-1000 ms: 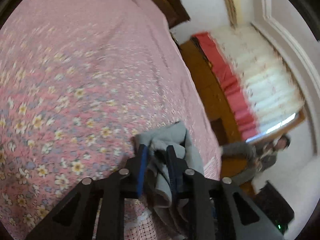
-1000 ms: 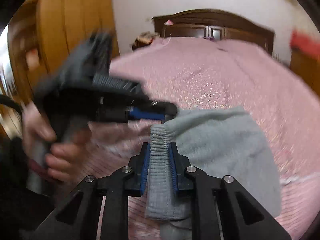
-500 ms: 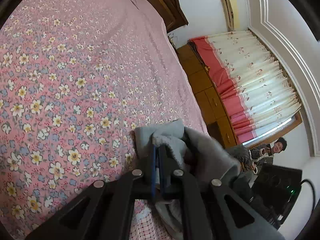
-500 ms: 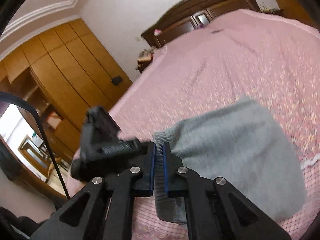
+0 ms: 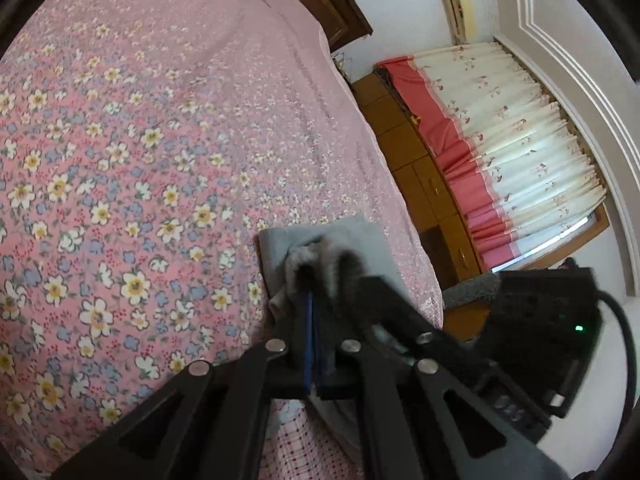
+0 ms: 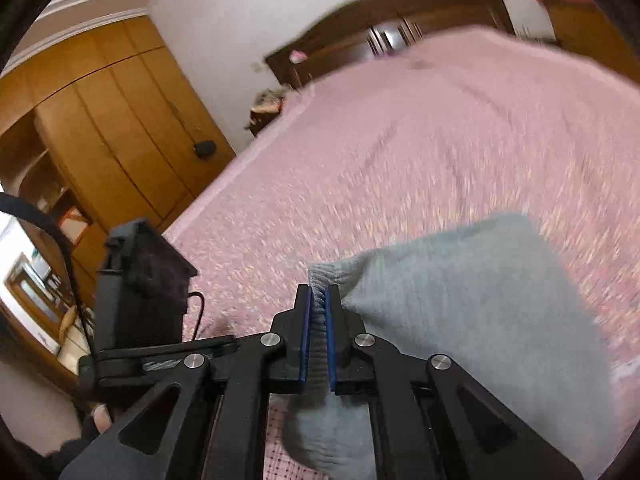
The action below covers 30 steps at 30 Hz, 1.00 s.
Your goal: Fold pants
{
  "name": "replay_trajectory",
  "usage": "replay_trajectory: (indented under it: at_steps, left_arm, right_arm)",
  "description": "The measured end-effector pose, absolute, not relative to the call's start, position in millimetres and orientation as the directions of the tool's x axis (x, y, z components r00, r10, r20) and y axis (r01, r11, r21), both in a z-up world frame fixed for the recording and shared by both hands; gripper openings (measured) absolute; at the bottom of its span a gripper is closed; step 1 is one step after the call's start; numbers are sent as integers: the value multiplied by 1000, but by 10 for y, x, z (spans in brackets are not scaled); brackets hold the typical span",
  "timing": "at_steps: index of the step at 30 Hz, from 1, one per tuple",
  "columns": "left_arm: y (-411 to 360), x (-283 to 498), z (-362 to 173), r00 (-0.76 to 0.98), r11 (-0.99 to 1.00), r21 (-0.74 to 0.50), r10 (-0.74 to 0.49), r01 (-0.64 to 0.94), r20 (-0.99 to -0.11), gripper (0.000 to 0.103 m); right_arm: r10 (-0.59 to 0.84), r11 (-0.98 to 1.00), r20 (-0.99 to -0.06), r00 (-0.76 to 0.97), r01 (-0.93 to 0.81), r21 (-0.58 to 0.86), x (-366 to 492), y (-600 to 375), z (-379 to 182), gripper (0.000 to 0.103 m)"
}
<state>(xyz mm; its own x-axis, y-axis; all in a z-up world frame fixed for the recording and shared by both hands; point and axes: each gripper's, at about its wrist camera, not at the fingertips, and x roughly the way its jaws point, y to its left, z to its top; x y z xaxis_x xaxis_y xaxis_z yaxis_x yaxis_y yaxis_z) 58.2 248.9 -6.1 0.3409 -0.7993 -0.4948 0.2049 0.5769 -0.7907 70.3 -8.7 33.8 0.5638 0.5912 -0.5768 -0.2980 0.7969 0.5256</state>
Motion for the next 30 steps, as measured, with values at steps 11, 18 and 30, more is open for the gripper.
replay_trajectory:
  at_steps: [11,18,30]
  left_arm:
    - [2580,550,294,409,579,-725,-804,371,-433,8]
    - [2434,588,-9,283,543,-773,-838,330,-467,5]
    - [2590,601,-375,289,576,-781,-811,240,-509,9]
  right_arm:
    - [630,771,-580,517,-323,549,790,-135,95,8]
    - [745,637,-480,463,-282,717,894,-391,-42,10]
    - [751,647,-469,464,-381,661,854,-276,-11,19]
